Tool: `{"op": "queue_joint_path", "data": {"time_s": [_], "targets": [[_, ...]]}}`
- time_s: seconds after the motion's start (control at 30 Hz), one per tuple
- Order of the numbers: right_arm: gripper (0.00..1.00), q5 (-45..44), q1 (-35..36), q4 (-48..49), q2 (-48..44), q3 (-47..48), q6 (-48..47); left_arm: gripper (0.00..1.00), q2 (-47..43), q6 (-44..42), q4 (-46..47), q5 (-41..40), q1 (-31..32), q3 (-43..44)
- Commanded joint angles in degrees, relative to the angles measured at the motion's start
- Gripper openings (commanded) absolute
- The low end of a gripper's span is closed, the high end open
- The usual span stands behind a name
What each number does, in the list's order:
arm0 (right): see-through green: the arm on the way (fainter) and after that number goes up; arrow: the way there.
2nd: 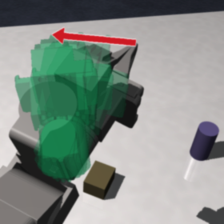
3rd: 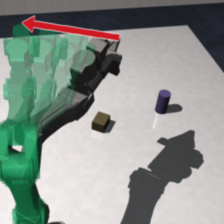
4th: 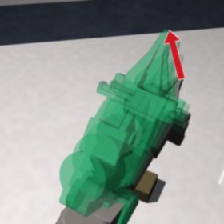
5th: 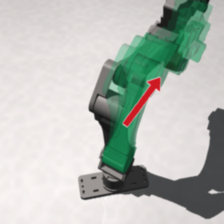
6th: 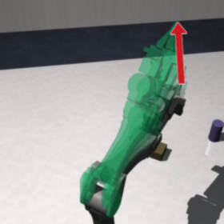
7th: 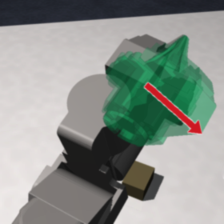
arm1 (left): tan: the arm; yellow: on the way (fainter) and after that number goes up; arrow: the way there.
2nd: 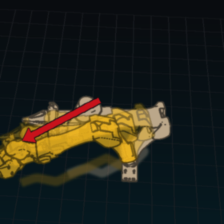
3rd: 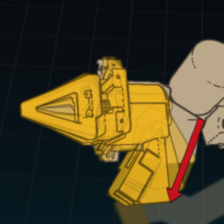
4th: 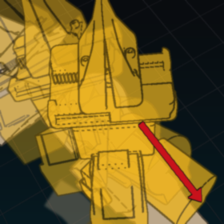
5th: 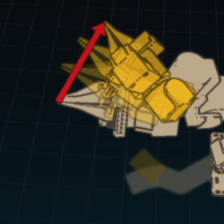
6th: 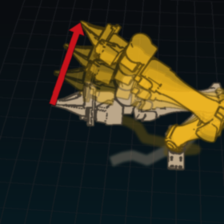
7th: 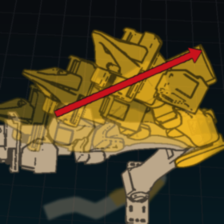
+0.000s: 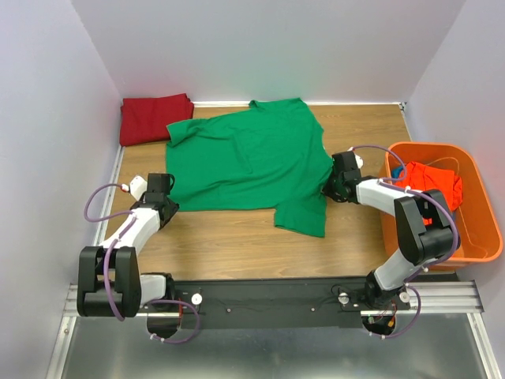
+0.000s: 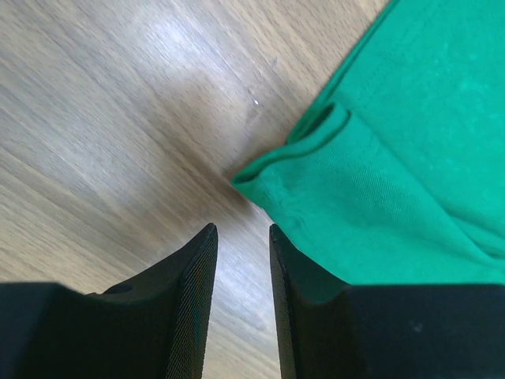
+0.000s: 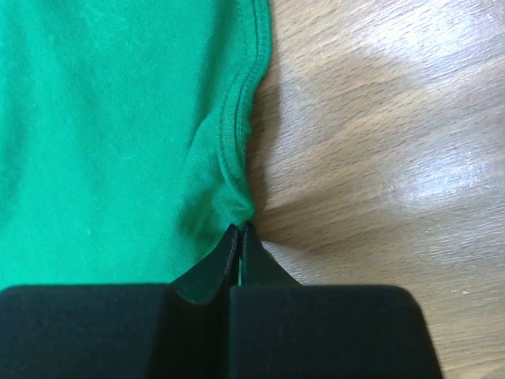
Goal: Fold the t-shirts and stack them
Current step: Flatten out the tshirt
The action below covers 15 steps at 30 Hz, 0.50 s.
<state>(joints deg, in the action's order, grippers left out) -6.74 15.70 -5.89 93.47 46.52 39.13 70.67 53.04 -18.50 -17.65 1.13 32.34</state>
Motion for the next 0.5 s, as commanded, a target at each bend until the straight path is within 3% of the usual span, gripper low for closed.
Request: {"op": "queue_joint_path", "data": {"time_s": [0.0,0.47], "targets": [[0.04,-0.6,0.5,-2.4,0.3,-0.6,-1.2,0.41,1.1,-1.4,3.0,-5.5,-0.2,2.0],[0.03,0.1,0.4,-2.5,-1.0,-1.4,-1.3,0.39,6.5,-3.6,7.4,-6.0,-0.4,3.2]]}}
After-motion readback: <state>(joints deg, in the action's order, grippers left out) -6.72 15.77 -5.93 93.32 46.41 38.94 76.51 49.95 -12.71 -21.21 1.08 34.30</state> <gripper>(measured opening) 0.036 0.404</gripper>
